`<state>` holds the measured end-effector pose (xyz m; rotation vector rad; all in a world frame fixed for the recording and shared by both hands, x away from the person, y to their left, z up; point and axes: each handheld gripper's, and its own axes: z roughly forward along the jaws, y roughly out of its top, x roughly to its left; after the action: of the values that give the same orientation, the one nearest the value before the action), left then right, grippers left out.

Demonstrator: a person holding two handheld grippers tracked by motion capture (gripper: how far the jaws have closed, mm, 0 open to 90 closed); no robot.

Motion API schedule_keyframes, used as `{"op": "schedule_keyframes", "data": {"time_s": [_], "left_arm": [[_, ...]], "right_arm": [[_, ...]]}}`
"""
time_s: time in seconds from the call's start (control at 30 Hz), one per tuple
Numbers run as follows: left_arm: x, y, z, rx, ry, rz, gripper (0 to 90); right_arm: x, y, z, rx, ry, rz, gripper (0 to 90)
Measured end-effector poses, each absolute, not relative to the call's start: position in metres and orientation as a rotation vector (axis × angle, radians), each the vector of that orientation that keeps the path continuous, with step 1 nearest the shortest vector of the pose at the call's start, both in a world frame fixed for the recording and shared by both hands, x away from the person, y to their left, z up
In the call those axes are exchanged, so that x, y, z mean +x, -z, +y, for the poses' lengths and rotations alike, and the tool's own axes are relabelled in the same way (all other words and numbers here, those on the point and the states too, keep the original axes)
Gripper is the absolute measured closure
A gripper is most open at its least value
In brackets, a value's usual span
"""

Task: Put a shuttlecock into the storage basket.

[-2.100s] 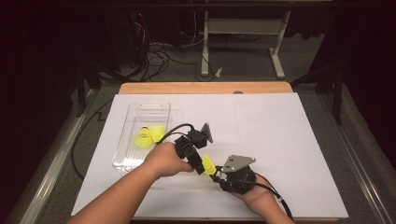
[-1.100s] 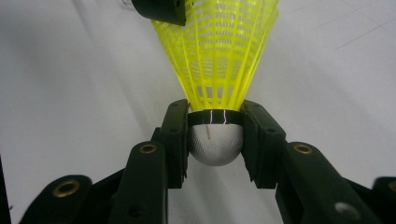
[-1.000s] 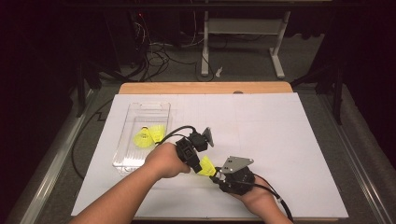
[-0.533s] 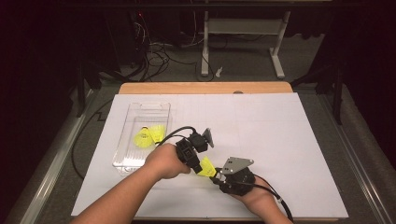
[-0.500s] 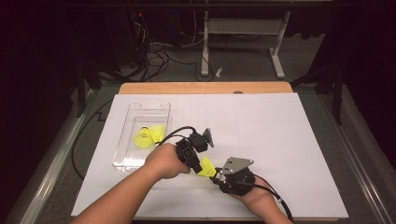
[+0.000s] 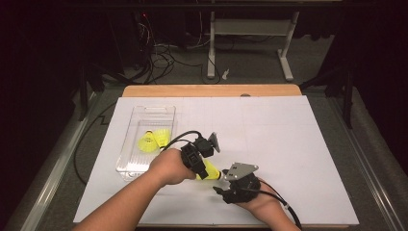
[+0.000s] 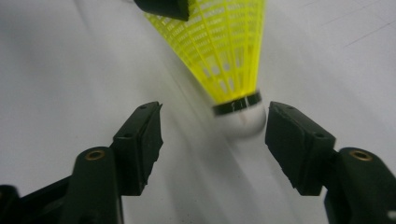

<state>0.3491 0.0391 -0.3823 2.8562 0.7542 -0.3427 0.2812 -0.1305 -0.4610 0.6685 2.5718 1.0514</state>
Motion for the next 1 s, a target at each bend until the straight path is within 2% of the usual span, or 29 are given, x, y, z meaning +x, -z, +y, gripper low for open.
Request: {"op": "schedule_keyframes", "data": {"time_s": [0.27, 0.4, 0.6, 1.0], "left_arm": [[0.350, 0.380, 0.043, 2.845, 0.339, 0.758, 89.9], [0.350, 0.379, 0.044, 2.847, 0.332, 0.763, 89.9], [0.350, 0.377, 0.046, 2.846, 0.326, 0.764, 89.9], [0.353, 0.375, 0.053, 2.838, 0.308, 0.795, 90.0]], "right_arm": [[0.281, 0.461, -0.131, 0.716, -1.069, 2.530, 17.0], [0.282, 0.459, -0.134, 0.725, -1.094, 2.506, 13.4], [0.285, 0.453, -0.142, 0.784, -1.144, 2.442, 0.2], [0.286, 0.435, -0.181, 0.901, -1.190, 2.311, 0.2]]}}
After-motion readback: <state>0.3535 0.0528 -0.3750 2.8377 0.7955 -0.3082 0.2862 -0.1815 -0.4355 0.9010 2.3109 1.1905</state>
